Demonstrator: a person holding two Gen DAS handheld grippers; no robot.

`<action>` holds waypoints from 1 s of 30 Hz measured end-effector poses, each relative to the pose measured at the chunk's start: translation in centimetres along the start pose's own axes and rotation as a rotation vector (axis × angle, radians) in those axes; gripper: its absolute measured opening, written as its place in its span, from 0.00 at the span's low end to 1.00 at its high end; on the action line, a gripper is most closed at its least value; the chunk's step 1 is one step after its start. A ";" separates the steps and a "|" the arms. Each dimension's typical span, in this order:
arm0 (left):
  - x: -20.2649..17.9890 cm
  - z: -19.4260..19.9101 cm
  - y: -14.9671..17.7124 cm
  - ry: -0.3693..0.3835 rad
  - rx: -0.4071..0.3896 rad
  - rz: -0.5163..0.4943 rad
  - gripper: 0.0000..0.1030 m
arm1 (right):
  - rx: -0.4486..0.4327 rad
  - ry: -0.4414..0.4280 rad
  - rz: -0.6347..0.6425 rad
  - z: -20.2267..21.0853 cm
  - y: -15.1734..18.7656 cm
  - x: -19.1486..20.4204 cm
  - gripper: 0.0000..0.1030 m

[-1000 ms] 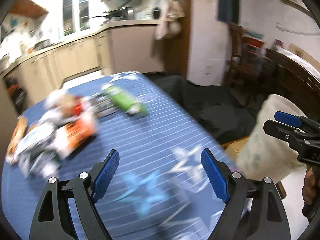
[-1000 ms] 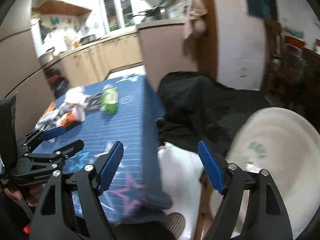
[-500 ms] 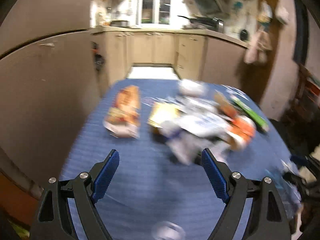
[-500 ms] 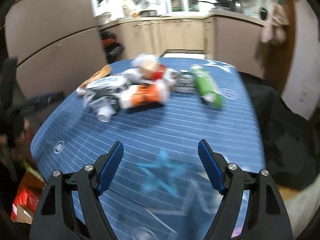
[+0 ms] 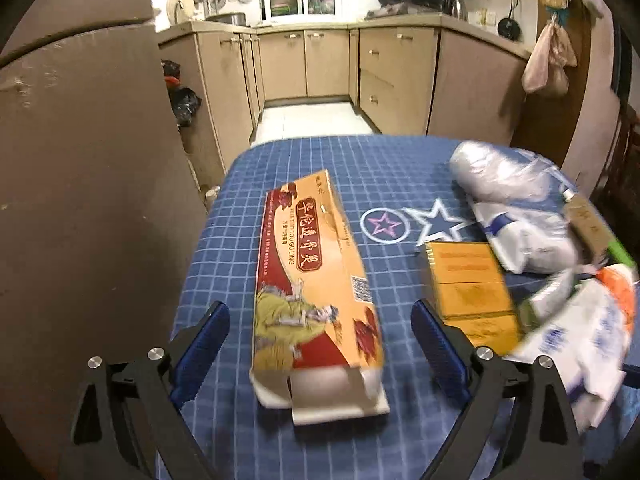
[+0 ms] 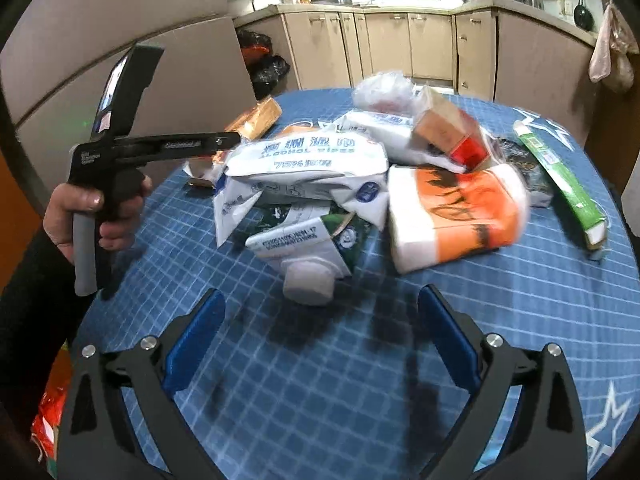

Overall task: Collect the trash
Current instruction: 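Grasp the long red-and-yellow box with the left tool while the right tool grasps the green wrapper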

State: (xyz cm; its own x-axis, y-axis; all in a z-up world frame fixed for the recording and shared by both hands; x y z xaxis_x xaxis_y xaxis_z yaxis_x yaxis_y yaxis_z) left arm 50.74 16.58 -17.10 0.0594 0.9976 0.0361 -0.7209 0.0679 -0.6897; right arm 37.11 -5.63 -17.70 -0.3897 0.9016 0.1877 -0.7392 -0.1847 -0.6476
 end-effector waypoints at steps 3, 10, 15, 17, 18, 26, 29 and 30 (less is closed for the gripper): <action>0.4 -1.9 0.0 -0.002 0.034 -0.011 0.89 | -0.006 0.029 -0.025 -0.6 -0.8 -0.1 0.91; 0.5 -2.9 -0.4 0.034 0.086 0.021 0.85 | 0.012 0.077 -0.065 -1.8 -1.9 -0.4 0.86; -0.4 -2.2 -0.3 0.039 0.070 0.002 0.69 | 0.006 0.071 -0.056 -2.3 -1.7 0.1 0.51; -0.8 -1.8 0.1 0.038 0.066 0.000 0.68 | 0.002 0.043 -0.076 -1.7 -1.3 -0.1 0.51; -1.0 -1.5 0.4 0.036 0.066 -0.001 0.68 | 0.004 0.032 -0.081 -1.4 -0.9 -0.2 0.51; -2.4 3.1 3.7 0.056 0.039 0.001 0.67 | 0.030 -0.010 -0.052 3.8 3.7 -1.0 0.50; -3.0 4.7 5.0 0.072 0.038 0.013 0.67 | 0.013 0.025 -0.045 6.3 4.9 -1.7 0.50; -3.2 5.3 5.4 0.078 0.035 0.017 0.67 | 0.002 0.045 -0.035 7.0 5.1 -2.0 0.50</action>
State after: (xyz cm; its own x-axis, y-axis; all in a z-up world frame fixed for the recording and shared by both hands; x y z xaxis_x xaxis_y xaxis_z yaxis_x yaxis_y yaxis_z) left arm 43.00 13.82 -17.11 0.0992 0.9945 -0.0328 -0.7460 0.0525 -0.6639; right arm 30.24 -11.12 -16.21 -0.3386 0.9241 0.1770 -0.7530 -0.1533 -0.6399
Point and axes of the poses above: each gripper's, at about its wrist camera, not at the fingertips, and z roughly against the way its jaws point, x to its left, y to its underside, the point moved 5 cm from there along -z, roughly the way its jaws point, and after that the axes turned 1 degree about z, right-handed, at the moved point
